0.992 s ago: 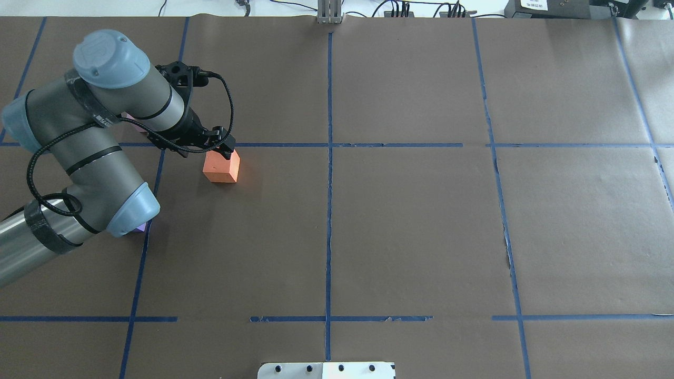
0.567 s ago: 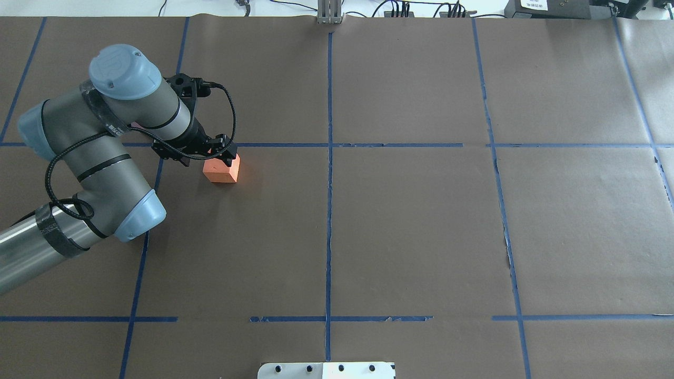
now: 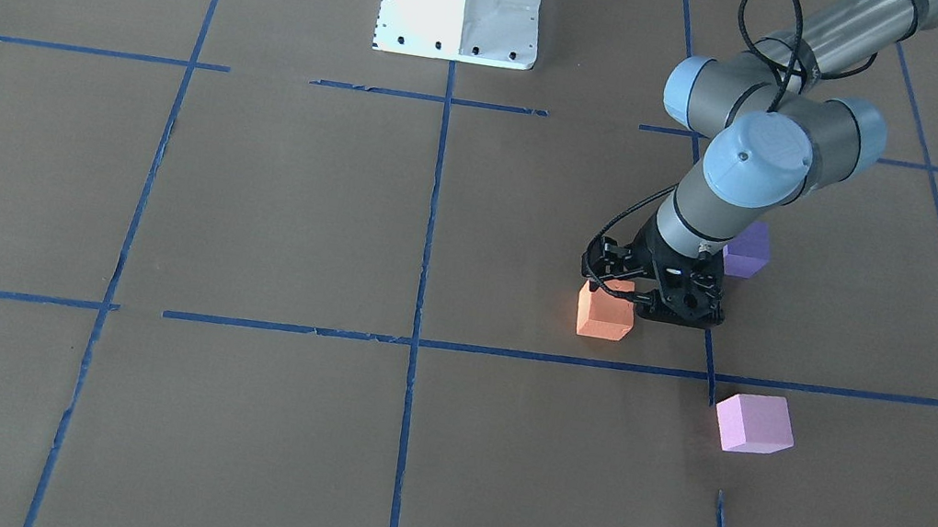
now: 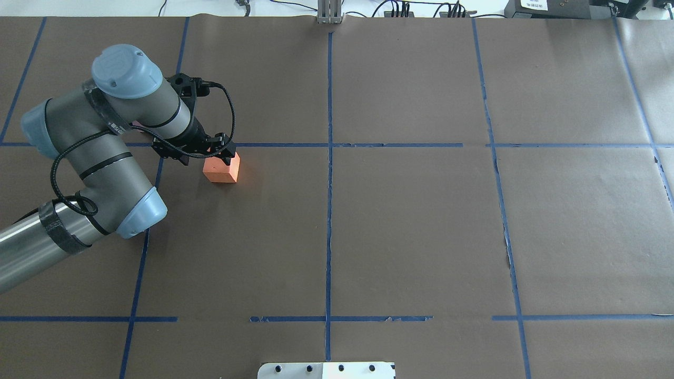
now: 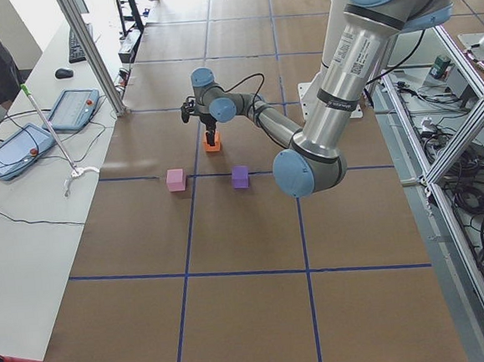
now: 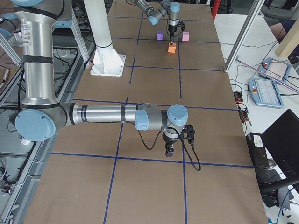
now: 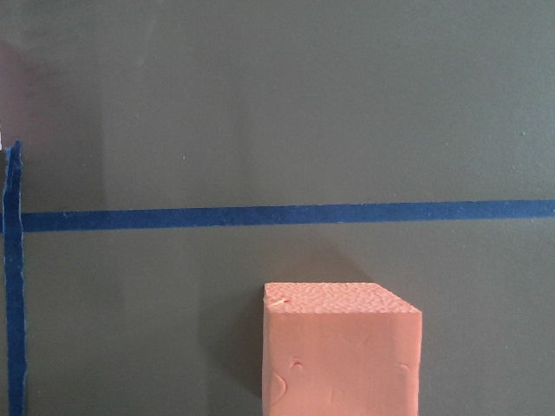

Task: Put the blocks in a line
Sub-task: 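Close the left gripper around the orange cube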

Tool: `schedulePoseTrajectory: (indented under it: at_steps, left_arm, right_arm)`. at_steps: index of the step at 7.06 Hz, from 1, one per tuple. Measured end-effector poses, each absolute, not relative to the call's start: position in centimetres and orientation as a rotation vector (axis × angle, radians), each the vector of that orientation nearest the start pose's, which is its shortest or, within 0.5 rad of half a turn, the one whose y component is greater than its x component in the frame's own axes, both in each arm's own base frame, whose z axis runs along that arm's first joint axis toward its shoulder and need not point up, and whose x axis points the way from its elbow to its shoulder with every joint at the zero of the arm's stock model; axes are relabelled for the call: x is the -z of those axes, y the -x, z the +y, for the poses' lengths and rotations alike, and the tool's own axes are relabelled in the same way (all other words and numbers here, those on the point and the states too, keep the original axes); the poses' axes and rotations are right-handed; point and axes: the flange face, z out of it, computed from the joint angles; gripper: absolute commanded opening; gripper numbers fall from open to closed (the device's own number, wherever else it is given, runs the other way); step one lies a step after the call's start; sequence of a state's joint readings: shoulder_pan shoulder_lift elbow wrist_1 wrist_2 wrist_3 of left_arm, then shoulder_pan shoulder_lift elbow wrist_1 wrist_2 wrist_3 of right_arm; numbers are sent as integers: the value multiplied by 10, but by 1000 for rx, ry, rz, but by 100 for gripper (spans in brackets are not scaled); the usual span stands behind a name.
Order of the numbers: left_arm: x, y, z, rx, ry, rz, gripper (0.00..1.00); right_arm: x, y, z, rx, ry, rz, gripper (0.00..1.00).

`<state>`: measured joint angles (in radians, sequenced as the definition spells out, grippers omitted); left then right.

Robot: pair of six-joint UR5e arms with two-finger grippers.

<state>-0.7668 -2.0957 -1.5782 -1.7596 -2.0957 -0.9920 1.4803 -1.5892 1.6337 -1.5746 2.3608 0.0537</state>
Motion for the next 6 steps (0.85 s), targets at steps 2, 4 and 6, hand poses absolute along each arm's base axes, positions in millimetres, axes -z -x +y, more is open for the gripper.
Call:
schedulePoseTrajectory:
  at_steps: [2, 4, 6]
  left_arm:
    - [-331, -438, -536, -12, -42, 857, 100]
    - [-335, -444, -541, -8, -32, 845, 100]
    - [-336, -450, -546, -8, -25, 840, 100]
  right_arm:
    - [-636, -18, -490, 50, 18, -791, 100]
    - [-636, -18, -490, 51, 18, -791, 100]
    - [-636, -18, -490, 51, 18, -791, 100]
